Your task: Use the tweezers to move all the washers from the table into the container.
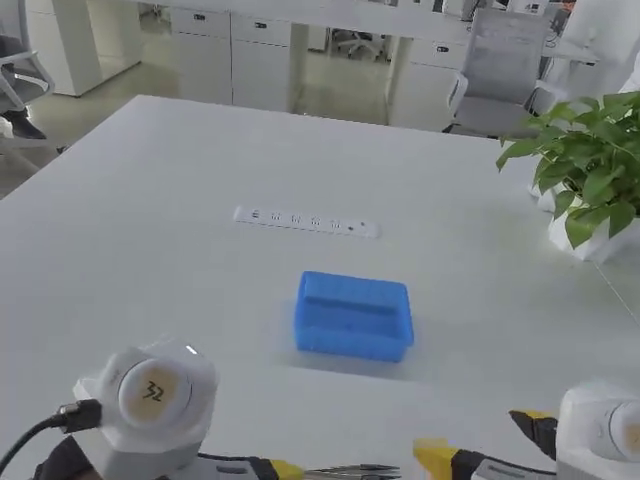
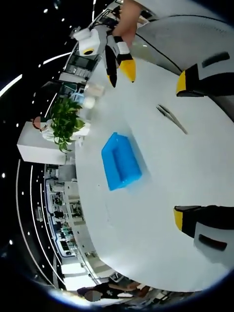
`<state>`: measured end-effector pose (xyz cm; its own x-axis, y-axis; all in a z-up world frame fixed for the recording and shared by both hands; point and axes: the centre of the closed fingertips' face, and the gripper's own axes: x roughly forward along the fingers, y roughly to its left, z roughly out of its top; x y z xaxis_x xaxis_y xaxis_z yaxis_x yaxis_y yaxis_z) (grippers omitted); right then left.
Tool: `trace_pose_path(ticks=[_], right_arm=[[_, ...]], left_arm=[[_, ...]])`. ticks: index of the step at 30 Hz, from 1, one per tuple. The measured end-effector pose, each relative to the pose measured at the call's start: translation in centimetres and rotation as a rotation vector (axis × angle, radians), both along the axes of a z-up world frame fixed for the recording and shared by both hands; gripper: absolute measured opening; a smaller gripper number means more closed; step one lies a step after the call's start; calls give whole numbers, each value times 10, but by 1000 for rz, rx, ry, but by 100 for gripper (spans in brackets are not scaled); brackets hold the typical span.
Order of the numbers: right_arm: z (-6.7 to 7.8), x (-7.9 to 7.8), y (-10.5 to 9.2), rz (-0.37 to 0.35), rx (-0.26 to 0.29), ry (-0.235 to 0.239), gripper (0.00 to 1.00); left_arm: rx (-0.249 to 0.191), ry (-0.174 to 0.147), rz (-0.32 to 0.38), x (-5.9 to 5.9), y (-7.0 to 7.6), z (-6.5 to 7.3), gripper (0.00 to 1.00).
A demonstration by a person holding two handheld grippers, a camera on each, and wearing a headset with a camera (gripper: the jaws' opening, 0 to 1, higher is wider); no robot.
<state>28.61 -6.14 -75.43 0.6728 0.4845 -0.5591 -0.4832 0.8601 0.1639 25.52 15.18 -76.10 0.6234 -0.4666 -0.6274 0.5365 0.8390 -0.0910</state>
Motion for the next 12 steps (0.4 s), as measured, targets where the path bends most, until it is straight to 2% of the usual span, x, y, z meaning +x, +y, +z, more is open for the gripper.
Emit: trace_pose_path(ticks=[1, 2, 3, 4, 6, 10, 12], right_arm=[[3, 2, 0, -14, 20, -7, 89], [5, 3, -1, -25, 33, -11, 91], [6, 3, -3, -29, 33, -14, 94], [6, 3, -3, -33, 29, -17, 96], [4, 3, -5, -41, 12, -15, 99], [2, 2, -6, -43, 3, -12, 99], [1, 1, -4, -34, 4, -1, 99]], left_arm=[[-2, -9, 15, 1, 1, 2, 99], [-5, -27, 31, 3, 4, 6, 99], [-17, -30, 37, 3, 4, 9, 99], [-45, -47, 55, 5, 5, 14, 99], [-66, -39, 71, 6, 6, 15, 99], [-65, -28, 86, 7, 12, 12, 99], [-94, -17, 99, 7, 12, 11, 99]])
